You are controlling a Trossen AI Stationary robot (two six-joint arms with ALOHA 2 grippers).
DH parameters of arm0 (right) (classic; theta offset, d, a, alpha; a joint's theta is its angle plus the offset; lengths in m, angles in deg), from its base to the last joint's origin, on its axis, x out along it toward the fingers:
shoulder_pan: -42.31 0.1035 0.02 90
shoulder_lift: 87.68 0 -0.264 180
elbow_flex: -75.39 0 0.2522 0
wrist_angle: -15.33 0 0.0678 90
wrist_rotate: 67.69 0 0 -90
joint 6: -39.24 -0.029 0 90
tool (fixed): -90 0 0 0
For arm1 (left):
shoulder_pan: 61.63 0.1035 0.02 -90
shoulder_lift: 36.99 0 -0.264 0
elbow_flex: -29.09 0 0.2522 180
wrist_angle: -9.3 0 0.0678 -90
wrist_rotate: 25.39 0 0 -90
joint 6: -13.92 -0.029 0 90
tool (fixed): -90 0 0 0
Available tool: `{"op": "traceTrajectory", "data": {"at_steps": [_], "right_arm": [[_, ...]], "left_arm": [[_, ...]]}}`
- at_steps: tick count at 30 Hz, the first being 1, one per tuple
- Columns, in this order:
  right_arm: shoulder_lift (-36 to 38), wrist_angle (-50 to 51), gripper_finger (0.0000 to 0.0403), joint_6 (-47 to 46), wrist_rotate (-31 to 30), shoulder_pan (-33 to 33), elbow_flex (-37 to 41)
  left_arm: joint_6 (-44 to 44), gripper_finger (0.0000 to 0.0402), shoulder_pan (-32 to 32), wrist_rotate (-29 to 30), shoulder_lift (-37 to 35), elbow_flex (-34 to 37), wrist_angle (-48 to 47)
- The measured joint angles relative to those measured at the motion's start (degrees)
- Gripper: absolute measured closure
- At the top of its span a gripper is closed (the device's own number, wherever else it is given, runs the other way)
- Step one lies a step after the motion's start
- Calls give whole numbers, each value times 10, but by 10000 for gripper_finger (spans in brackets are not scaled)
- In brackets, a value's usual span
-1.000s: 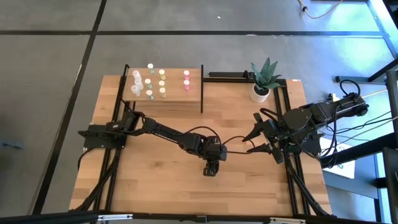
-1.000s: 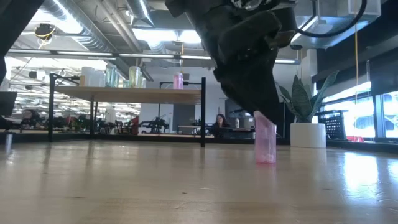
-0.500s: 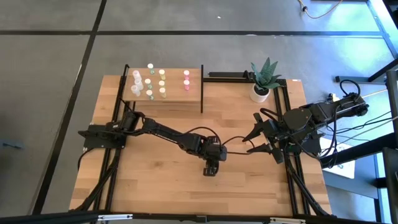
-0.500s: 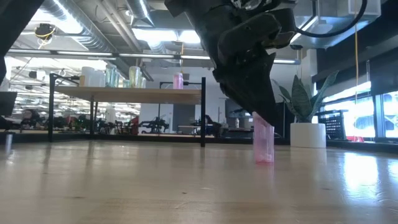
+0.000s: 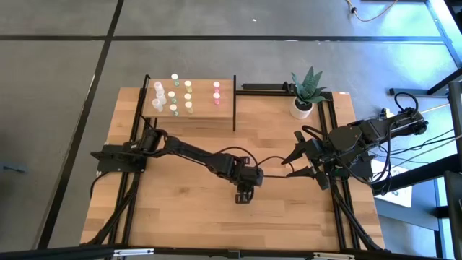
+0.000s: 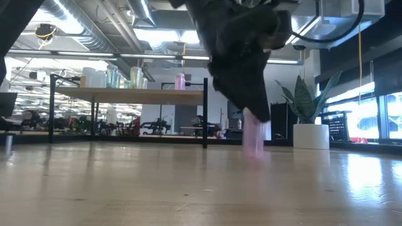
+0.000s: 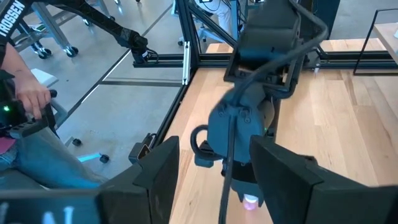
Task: Pick and place medicine bottles onto shelf by color
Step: Put the pink pill bottle aligned with the other pink pill bottle on the shelf
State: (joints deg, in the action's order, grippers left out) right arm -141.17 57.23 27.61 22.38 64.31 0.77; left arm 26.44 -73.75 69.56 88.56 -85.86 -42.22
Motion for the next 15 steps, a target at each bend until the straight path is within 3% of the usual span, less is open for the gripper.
{"op": "traceTrajectory", "data": {"at_steps": [11, 15], "right_arm": [[0, 0, 205, 3, 0, 0, 0], [0, 0, 205, 44, -5, -1, 0]], "left_arm": [[11, 296, 6, -1, 0, -138, -182], [38, 296, 22, 0, 0, -199, -244]]}}
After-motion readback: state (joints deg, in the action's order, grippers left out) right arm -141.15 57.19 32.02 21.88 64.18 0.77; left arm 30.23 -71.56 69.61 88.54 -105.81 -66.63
